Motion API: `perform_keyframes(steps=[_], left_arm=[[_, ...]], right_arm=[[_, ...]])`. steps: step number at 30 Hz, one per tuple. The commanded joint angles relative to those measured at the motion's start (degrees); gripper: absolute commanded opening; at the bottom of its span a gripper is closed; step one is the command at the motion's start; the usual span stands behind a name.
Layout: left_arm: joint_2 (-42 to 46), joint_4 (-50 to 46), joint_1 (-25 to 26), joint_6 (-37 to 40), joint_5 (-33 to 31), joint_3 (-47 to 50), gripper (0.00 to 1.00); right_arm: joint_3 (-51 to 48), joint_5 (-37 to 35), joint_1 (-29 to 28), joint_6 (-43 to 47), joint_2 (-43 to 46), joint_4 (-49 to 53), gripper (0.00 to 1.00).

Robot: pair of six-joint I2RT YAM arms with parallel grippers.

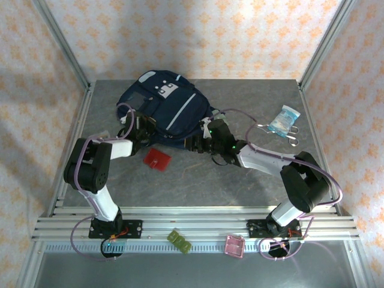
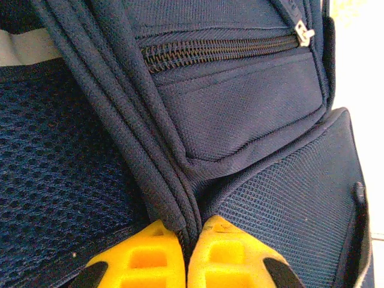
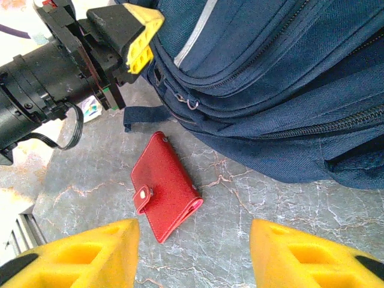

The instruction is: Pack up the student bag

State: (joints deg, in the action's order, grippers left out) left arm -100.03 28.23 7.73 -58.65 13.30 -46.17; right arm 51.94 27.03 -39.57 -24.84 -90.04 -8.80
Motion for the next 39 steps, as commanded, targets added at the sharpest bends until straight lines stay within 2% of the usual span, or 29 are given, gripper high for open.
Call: perform_keyframes(steps=[1, 10, 15, 18, 21, 25, 27, 30, 33, 39], left_arm=[[6.34, 1.64, -0.06, -2.74, 2.79, -0.07, 0.00], [16.97, -8.16, 0.01, -6.28, 2.80, -2.30, 0.00], [18.66, -8.34, 0.01, -7.09, 2.32, -2.79, 0.00], [19.51, -7.73, 0.00, -7.52, 1.27, -2.37, 0.00], [20.26, -6.52, 0.00, -8.30, 0.06, -1.35, 0.00], [20.05, -5.53, 0.00, -9.08, 0.50, -1.11, 0.00], [19.66, -4.58, 0.01, -9.76, 1.26, -0.87, 0.00], [19.26, -4.28, -0.06, -9.99, 1.38, -0.71, 0.00], [19.42, -4.02, 0.00, -10.66, 0.99, -0.37, 0.00], [18.86, -2.34, 0.10, -12.77, 1.73, -0.31, 0.00]], right_arm=[[1.18, -1.43, -1.04, 0.50, -0.47, 0.21, 0.51], [12.51, -2.58, -6.24, 0.69, -7.43, 3.22, 0.51], [21.86, -5.77, -7.25, -0.72, -14.15, 7.19, 0.54], [28.53, -8.49, -9.17, 0.57, -18.68, 12.65, 0.49], [31.48, -9.05, -10.16, -0.52, -21.90, 14.25, 0.46], [34.07, -13.17, -10.28, -3.18, -25.17, 16.53, 0.46], [34.22, -14.18, -10.38, -3.97, -25.14, 16.64, 0.43], [28.76, -16.39, -10.59, -4.96, -19.77, 10.91, 0.42], [28.18, -18.88, -10.53, -3.42, -16.10, 13.74, 0.43], [24.14, -16.91, -12.35, -3.09, -12.27, 14.82, 0.42]])
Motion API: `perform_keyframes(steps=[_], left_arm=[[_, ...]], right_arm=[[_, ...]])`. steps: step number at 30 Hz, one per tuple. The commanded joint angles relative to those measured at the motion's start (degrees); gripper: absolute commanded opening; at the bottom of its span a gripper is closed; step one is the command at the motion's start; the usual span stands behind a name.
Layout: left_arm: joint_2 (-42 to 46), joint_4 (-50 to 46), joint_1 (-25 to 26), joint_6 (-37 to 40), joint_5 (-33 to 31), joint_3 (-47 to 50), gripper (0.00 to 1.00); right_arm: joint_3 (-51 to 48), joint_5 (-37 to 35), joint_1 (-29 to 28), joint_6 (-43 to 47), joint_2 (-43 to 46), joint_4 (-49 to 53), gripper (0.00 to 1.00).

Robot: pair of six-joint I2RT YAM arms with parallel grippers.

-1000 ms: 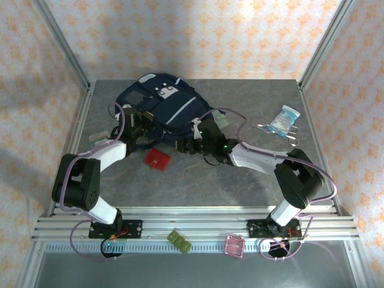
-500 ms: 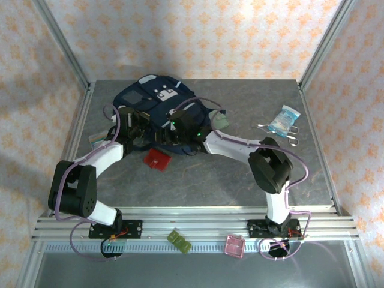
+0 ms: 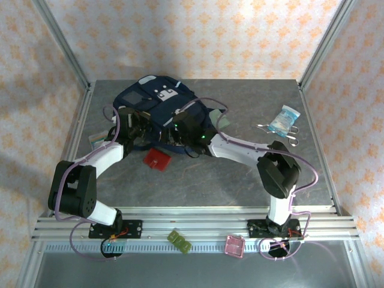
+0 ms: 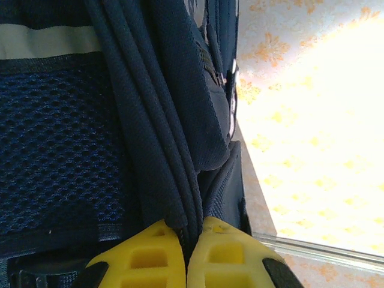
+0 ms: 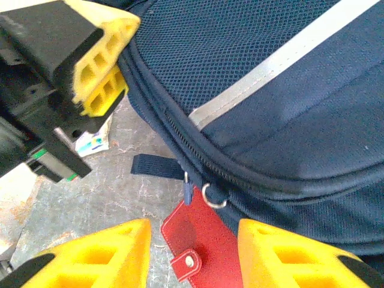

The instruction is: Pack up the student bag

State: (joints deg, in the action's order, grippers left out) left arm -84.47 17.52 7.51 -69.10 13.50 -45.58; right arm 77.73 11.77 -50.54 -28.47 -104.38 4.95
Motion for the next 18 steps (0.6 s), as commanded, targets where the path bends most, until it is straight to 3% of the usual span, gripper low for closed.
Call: perform_keyframes(steps=[1, 10, 18], left_arm=[[3.34, 8.78, 0.29, -2.65, 1.66, -0.82, 0.00], [3.67, 8.57, 0.92, -3.01, 1.88, -1.46, 0.00], [5.01, 10.45, 1.78, -4.71, 2.96, 0.44, 0.00]], right_arm=[[-1.62, -1.57, -2.04, 0.86, 1.81, 1.11, 0.42], [6.96, -0.85, -2.63, 1.65, -7.91, 2.48, 0.41], [17.31, -11.61, -0.46, -2.72, -15.66, 6.77, 0.42]])
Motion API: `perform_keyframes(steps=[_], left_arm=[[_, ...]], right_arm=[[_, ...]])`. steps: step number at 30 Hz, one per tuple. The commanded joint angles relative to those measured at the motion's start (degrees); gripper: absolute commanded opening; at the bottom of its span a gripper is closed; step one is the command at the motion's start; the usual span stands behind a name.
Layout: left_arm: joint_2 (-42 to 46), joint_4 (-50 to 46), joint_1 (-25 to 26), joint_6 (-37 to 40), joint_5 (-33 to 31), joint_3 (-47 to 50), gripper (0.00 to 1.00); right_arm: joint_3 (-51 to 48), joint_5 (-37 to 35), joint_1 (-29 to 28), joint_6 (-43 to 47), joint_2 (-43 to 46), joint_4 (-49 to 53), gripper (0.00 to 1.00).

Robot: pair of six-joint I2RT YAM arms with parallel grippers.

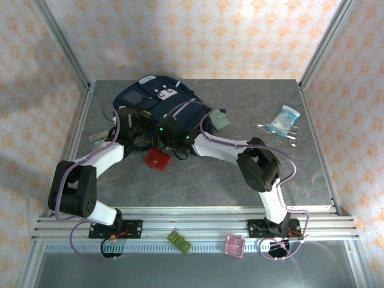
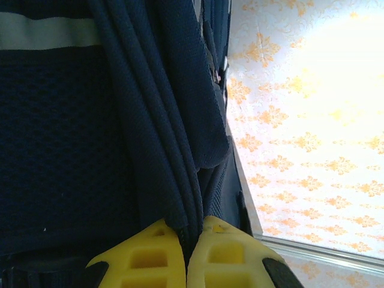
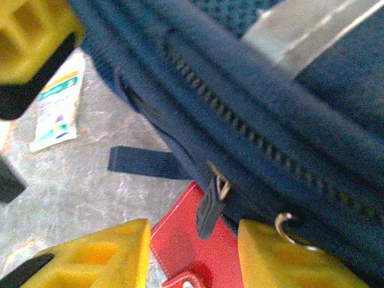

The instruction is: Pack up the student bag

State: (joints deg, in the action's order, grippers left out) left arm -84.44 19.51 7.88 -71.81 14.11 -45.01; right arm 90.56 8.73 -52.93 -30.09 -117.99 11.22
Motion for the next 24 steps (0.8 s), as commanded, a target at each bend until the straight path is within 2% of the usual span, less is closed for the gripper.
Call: perform_keyframes(steps=[1, 5, 10, 14, 19, 24], left_arm=[[5.07, 8.68, 1.58, -2.17, 2.51, 0.03, 0.00], [5.12, 9.66, 1.96, -2.81, 3.15, 0.52, 0.00], [4.73, 9.82, 2.23, -2.64, 3.24, 0.56, 0.00], [4.99, 8.34, 2.08, -0.84, 1.73, 0.70, 0.00], [4.13, 5.37, 1.66, 2.87, -0.57, 0.37, 0.00], [3.19, 1.49, 1.27, 8.44, -2.42, -0.34, 0.00]], right_arm=[[5.67, -9.75, 1.91, -1.19, -2.65, 0.83, 0.41], [6.29, -14.30, 1.86, -2.76, -3.15, -1.64, 0.35], [12.09, -17.09, 2.08, -2.89, -6.51, 1.11, 0.17], [10.64, -16.86, 2.13, -2.45, -5.27, 1.99, 0.01], [3.46, -13.58, 2.14, -1.33, 0.24, 3.48, 0.00], [-8.63, -12.20, 3.96, -0.77, 8.52, 4.56, 0.00]])
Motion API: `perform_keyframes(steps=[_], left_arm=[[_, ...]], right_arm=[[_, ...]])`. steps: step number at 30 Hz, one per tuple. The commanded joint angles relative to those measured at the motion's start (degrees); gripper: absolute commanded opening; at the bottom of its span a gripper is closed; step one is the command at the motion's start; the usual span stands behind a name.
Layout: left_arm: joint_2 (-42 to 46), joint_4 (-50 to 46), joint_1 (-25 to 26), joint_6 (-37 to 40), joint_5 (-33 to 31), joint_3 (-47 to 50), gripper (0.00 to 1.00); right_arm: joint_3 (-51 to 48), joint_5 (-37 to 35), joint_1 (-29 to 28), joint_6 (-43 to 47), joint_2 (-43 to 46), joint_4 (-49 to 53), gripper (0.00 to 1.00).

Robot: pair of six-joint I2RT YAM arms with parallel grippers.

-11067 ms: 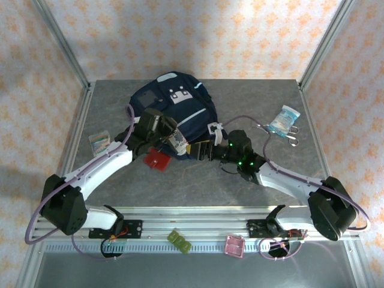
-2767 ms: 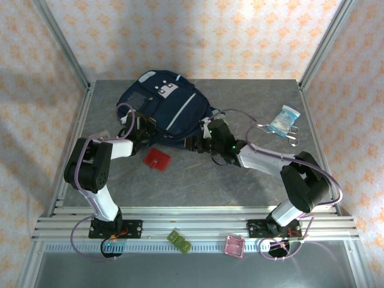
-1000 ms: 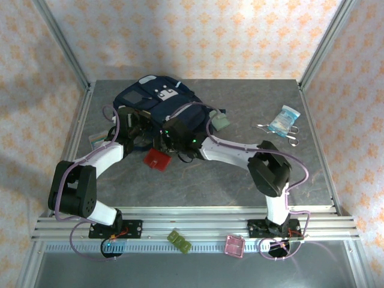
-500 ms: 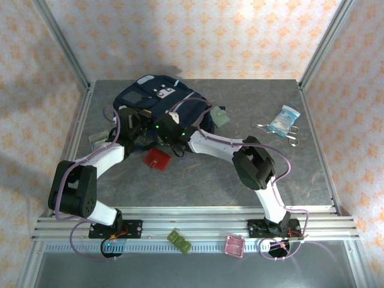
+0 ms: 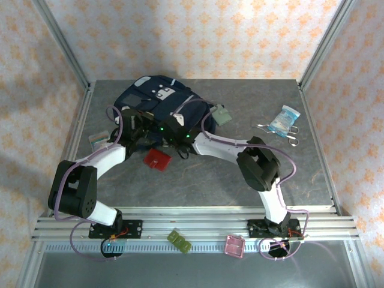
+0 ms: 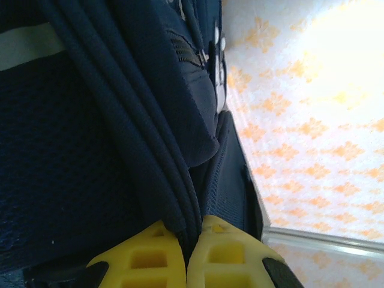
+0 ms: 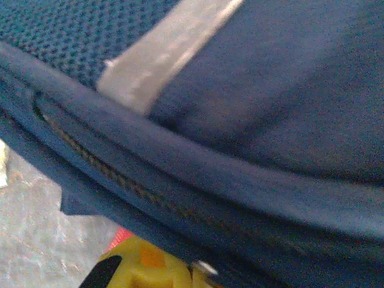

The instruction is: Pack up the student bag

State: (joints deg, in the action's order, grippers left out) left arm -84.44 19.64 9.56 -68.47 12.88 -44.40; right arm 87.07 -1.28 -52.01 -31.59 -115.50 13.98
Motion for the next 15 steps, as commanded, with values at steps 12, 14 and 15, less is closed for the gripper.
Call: perform_keyframes(steps=[12, 14, 15], left_arm=[[4.13, -1.17, -1.04, 9.65, -0.17, -0.67, 0.00], [3.58, -1.91, -1.08, 11.37, 0.66, -1.89, 0.00], [3.06, -2.54, -1.08, 12.36, 0.90, -2.73, 0.00]], right_arm=[[-21.07, -6.44, 13.50, 8.35, 16.37, 0.82, 0.00], [-22.04, -5.85, 13.45, 12.31, 17.67, -0.86, 0.00], [-22.60, -5.21, 13.34, 13.45, 18.53, -1.48, 0.00]])
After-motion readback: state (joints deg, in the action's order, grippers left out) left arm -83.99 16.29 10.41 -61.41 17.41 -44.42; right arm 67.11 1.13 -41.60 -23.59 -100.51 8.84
